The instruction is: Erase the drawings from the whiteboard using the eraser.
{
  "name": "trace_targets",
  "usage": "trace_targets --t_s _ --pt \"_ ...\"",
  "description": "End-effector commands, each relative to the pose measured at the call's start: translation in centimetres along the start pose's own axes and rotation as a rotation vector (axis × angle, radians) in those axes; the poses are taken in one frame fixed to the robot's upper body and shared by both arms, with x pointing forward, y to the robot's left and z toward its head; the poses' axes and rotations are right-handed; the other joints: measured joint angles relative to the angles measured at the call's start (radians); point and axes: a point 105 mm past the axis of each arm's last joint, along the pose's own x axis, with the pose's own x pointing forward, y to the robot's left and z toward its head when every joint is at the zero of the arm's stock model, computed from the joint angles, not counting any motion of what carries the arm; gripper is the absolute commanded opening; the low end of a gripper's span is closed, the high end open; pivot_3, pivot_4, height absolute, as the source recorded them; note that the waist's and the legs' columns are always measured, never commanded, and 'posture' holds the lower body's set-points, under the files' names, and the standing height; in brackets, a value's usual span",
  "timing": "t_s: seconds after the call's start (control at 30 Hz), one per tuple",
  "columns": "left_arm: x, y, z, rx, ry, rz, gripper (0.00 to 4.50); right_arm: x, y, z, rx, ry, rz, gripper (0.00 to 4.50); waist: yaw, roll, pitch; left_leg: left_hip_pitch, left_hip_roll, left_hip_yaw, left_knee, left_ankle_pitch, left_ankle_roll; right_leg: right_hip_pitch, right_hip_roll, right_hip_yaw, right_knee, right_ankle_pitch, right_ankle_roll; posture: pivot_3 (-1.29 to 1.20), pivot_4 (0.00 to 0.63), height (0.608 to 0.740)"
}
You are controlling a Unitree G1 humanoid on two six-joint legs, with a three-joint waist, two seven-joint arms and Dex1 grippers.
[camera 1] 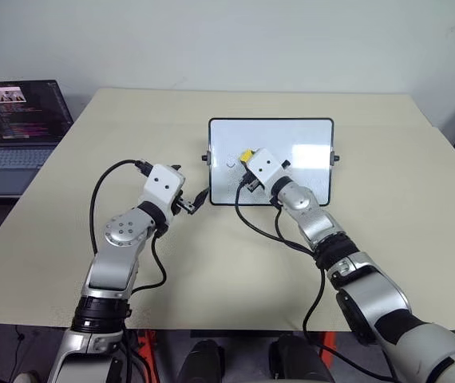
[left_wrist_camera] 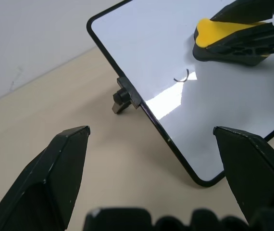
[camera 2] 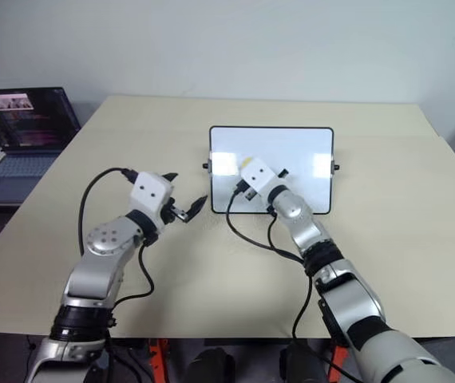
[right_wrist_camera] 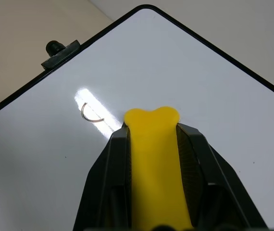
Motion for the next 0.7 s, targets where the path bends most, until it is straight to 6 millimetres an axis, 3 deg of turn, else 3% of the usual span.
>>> trace_targets --t_s 0.03,0.17,0.27,0.5,0.7 --pt "0.1 0.1 1.2 0.019 -0.049 0.002 4.50 -0.6 -0.7 -1.1 0.108 0.052 -0.035 1.07 0.000 0.000 0.000 0.000 0.000 0.000 0.000 0.000 0.000 0.000 0.000 0.000 0.000 0.000 0.000 0.00 0.150 0.740" --pt "0.0 0.2 1.2 0.020 -0.047 0.002 4.50 0.0 0.0 4.4 0.243 -0.126 -0.031 1.07 -0.007 0.001 0.001 -0.002 0.000 0.000 -0.001 0.000 0.000 -0.002 0.000 0.000 -0.001 0.000 0.000 0.00 0.150 0.740" --pt "0.0 0.2 1.2 0.020 -0.049 0.001 4.50 0.4 0.5 6.6 0.266 -0.175 -0.021 1.07 -0.011 0.001 0.002 -0.004 0.001 0.001 -0.004 0.000 0.000 -0.005 0.000 0.001 -0.003 0.000 0.000 0.00 0.150 0.740" --pt "-0.1 0.3 1.3 0.024 -0.048 0.004 4.50 1.5 2.3 7.9 0.258 -0.183 0.013 1.07 -0.011 0.001 0.001 -0.008 0.002 0.005 -0.013 0.000 -0.001 -0.015 0.000 0.002 -0.004 -0.001 0.000 0.00 0.150 0.740" --pt "-0.4 0.5 1.2 0.028 -0.044 0.017 4.50 1.6 4.2 6.6 0.199 -0.158 0.058 1.07 -0.011 0.001 0.001 -0.020 0.002 0.006 -0.012 0.003 -0.005 -0.026 0.000 0.003 -0.004 -0.001 -0.001 0.00 0.150 0.740"
